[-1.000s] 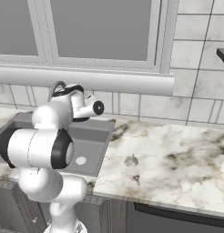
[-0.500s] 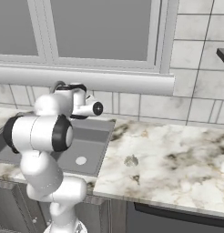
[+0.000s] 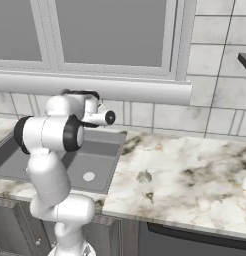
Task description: Turn on the sink faucet. Then move the garlic from the counter to the sink. Turn off the sink. Move the vegetable from the sink to the pot next to the stove. Finally move the pot to the rear left burner.
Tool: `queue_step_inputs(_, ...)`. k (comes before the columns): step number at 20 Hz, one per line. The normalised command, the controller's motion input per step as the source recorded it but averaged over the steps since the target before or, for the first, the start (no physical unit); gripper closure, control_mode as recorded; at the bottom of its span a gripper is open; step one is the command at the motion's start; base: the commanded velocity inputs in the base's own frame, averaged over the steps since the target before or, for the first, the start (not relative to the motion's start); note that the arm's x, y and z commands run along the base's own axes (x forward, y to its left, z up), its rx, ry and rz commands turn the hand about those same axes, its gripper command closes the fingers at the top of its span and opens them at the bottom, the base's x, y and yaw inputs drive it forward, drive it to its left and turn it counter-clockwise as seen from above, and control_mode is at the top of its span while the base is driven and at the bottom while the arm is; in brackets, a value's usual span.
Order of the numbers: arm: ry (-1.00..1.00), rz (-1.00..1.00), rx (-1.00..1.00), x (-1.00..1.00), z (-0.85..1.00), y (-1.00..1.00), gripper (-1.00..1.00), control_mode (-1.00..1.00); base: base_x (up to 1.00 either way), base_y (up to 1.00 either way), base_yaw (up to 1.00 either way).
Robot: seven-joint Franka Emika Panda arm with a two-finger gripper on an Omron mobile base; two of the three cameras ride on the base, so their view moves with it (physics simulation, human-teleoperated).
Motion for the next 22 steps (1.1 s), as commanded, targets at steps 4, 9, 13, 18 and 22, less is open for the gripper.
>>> queue_step_inputs(4,0.00,0.04,0.02,0.44,-0.18,0.03,-1.00,-1.00,0.00,0.00,0.00)
queue_step_inputs(9,0.00,0.03,0.03,0.39,-0.16,0.09,-1.00,-1.00,0.00,0.00,0.00)
queue_step_inputs(13,0.00,0.03,0.02,0.32,-0.16,0.17,-1.00,-1.00,0.00,0.00,0.00)
queue_step_inputs(18,0.00,0.02,0.03,0.34,-0.12,0.14,-1.00,-1.00,0.00,0.00,0.00)
queue_step_inputs(22,0.00,0.01,0.02,0.31,-0.10,0.08,-1.00,-1.00,0.00,0.00,0.00)
